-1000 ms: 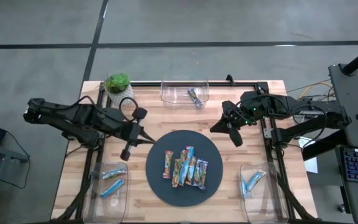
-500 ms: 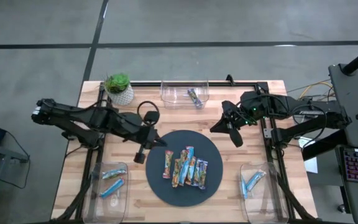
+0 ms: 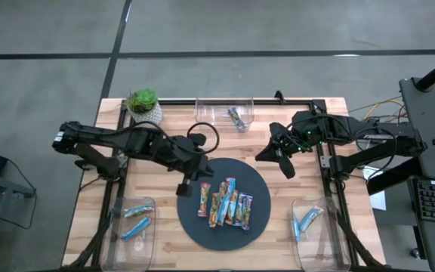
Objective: Pick and place Granola Bars by type
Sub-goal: Put the red granola bar into the bottom left transparent bin
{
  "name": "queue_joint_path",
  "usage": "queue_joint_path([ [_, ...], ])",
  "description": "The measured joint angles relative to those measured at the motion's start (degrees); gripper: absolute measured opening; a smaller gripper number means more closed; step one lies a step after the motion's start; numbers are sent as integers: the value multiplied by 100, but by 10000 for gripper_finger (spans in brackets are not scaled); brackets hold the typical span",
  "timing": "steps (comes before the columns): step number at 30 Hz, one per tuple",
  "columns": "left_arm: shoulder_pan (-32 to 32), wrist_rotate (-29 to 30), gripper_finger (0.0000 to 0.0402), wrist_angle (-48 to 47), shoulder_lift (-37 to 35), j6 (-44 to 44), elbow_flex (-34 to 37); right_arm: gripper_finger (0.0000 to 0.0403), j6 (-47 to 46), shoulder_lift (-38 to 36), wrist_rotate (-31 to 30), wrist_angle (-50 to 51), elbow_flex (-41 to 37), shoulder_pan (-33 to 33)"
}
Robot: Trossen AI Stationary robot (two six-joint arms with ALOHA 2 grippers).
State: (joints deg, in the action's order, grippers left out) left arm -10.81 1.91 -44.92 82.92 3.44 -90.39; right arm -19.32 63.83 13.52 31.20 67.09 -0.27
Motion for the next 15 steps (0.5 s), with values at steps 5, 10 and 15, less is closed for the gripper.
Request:
queue_joint_path([
  [5,22,47,87,-71,11,-386,80,8,-17,0,0,9,-2,0],
  [10,24,122,145,-155,17,-921,159,8,-19,0,0,9,-2,0],
  [15,44,120,182,-394,17,-1261,166,8,-19,0,-2,9,-2,0],
])
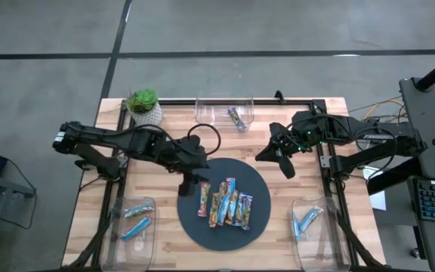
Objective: Pick and place Granola Bars by type
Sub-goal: Put the red granola bar into the bottom left transparent bin
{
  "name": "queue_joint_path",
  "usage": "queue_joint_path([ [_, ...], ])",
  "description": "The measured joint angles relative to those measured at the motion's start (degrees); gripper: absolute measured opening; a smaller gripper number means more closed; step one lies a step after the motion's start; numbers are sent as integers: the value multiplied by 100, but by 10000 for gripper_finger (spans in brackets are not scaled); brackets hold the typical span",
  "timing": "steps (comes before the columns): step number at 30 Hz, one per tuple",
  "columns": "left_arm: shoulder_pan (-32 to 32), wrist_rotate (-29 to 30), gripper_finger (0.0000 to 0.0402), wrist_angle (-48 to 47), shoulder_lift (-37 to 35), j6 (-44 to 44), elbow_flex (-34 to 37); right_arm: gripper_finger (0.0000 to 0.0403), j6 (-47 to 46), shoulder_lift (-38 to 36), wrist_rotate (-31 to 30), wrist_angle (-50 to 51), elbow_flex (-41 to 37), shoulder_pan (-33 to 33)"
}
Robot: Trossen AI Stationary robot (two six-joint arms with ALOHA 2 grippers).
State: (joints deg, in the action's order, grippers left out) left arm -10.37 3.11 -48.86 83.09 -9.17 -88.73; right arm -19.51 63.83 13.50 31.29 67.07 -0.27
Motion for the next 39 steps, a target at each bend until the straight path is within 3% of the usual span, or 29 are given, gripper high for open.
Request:
queue_joint_path([
  [4,19,84,193,-91,4,-588,0,8,0,0,0,0,0,0],
  [10,28,427,194,-123,4,-2174,157,8,0,0,-2,0,0,0],
  [16,28,489,194,-77,4,-4907,894,8,0,0,-11,-2,0,-2],
  [21,9,436,194,-22,5,-6295,1532,8,0,0,-32,-1,0,-2],
  [30,-159,427,191,693,106,-7240,1821,8,-81,0,-214,0,0,-22],
  [39,-239,386,190,531,1081,-7006,884,8,-304,0,-212,28,-2,-17],
])
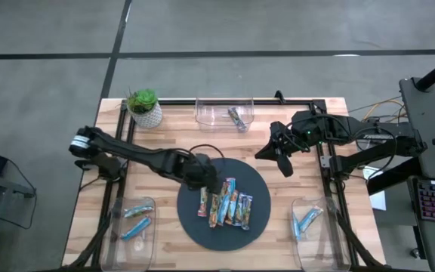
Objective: Pick and place Granola Bars by type
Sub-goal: Put the red granola bar into the bottom left transparent bin
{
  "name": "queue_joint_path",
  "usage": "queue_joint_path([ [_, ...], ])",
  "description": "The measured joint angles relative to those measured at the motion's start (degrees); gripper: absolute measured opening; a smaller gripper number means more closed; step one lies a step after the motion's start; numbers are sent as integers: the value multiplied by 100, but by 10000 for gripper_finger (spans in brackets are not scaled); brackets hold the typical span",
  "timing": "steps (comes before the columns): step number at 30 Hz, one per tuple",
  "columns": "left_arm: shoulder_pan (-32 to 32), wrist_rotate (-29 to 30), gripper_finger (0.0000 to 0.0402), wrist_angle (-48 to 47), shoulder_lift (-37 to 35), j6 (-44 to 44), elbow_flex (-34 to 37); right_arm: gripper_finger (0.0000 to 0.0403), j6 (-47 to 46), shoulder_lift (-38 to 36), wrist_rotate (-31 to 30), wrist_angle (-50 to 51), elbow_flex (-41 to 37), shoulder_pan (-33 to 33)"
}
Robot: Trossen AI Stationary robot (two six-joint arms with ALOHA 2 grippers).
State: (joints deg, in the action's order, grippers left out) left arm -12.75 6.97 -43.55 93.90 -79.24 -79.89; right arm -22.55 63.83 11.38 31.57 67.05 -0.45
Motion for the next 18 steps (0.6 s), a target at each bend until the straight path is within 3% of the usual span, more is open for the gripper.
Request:
queue_joint_path([
  [7,-9,-10,190,-657,496,245,-517,8,-77,0,0,-2,0,-4],
  [18,-15,-8,190,-786,872,-630,-368,8,-153,0,-136,-4,0,-15],
])
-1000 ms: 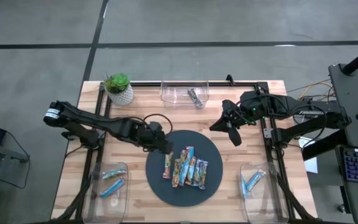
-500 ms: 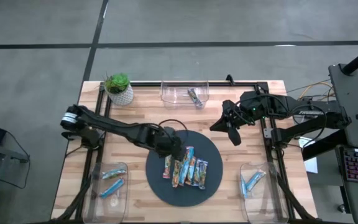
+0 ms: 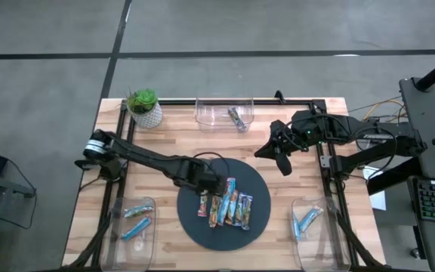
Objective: Pick and place Granola Bars by type
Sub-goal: Put the red granola bar into the bottom left transparent bin
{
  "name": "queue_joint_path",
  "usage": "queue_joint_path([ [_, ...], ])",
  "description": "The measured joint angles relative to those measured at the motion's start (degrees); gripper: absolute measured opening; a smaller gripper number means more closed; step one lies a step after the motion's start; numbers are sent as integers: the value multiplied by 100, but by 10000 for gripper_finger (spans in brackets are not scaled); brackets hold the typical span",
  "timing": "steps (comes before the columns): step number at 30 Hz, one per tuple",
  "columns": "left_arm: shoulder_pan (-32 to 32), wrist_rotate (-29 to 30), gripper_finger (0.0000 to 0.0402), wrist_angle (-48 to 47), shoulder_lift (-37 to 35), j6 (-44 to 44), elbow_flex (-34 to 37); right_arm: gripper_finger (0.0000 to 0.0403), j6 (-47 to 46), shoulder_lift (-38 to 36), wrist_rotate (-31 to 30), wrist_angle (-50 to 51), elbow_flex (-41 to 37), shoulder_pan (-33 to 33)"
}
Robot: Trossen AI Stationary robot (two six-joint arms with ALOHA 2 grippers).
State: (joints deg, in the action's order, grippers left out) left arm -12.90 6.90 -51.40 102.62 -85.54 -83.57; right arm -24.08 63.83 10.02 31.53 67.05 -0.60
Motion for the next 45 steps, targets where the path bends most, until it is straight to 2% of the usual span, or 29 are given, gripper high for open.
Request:
queue_joint_path([
  [27,-66,-47,190,-48,991,-643,35,8,-38,-2,-122,258,0,-55],
  [45,-62,-18,190,-163,1055,-647,62,8,4,-2,-118,258,0,-55],
])
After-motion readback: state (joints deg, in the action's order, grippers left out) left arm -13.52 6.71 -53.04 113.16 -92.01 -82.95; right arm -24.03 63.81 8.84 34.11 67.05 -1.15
